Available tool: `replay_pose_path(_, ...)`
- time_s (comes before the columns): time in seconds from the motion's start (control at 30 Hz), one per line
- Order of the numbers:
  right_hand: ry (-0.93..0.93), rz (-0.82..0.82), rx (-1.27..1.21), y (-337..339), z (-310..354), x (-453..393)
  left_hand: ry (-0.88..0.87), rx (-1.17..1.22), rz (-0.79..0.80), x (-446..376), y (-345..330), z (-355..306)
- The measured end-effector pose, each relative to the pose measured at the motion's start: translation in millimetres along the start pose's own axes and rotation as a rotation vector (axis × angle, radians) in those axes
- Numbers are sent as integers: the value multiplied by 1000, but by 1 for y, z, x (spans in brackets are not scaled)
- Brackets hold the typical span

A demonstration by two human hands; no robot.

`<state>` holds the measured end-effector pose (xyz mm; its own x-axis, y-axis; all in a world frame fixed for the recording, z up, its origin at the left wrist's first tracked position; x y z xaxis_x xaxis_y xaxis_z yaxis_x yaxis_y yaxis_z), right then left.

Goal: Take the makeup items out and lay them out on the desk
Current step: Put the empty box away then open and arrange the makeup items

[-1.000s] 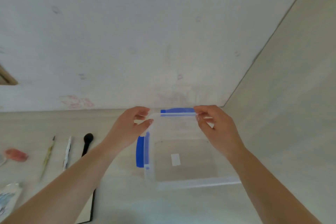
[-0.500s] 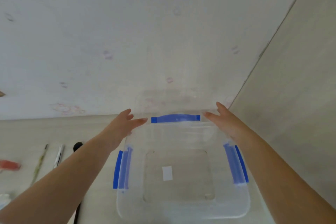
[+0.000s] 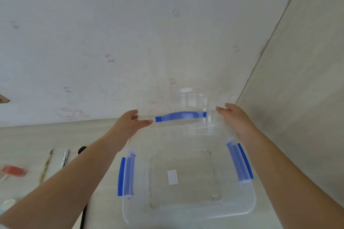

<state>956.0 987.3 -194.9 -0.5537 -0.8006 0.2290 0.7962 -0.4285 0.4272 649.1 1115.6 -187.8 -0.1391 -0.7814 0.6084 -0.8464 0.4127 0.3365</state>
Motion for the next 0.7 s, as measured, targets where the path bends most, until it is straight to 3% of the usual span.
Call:
replay_pose_path(0.3,230,-204,-270,35,16,51,-221,56,-72,50,33,-2)
replay_pose_path(0.5,199,-248,-388,42,11,90,-242,356,-57,76,48,15)
replay_pose_path(0.7,133,-283,-280,48,-17,131,-272,338,-107,109,50,49)
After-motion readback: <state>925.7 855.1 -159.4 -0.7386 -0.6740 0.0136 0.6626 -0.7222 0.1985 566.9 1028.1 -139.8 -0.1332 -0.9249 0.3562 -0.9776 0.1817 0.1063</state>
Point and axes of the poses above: each hand's wrist, its own x-axis away from the middle knuckle, its own y-axis out of the back of the hand, z = x × y, the point moved 7 cm from there along -x, towards the middle knuckle, and after that the axes turned 13 degrees about y, right-handed, at the moved point
